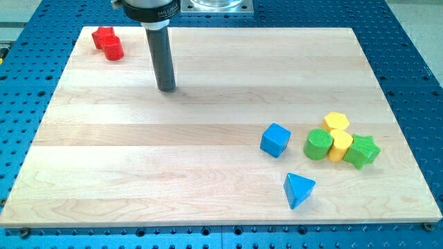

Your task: Move your arm above the cube

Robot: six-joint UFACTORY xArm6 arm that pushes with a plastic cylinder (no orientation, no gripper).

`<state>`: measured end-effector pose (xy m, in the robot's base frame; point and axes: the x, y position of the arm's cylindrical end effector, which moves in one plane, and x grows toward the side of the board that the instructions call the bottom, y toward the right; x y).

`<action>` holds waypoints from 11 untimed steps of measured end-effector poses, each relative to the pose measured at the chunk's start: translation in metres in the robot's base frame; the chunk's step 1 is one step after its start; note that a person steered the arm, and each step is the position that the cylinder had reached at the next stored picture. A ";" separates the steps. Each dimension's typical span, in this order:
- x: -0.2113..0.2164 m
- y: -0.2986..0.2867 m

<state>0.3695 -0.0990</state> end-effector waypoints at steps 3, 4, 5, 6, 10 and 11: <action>0.000 0.003; -0.012 -0.002; -0.014 -0.002; -0.018 -0.004; -0.028 0.124; -0.028 0.128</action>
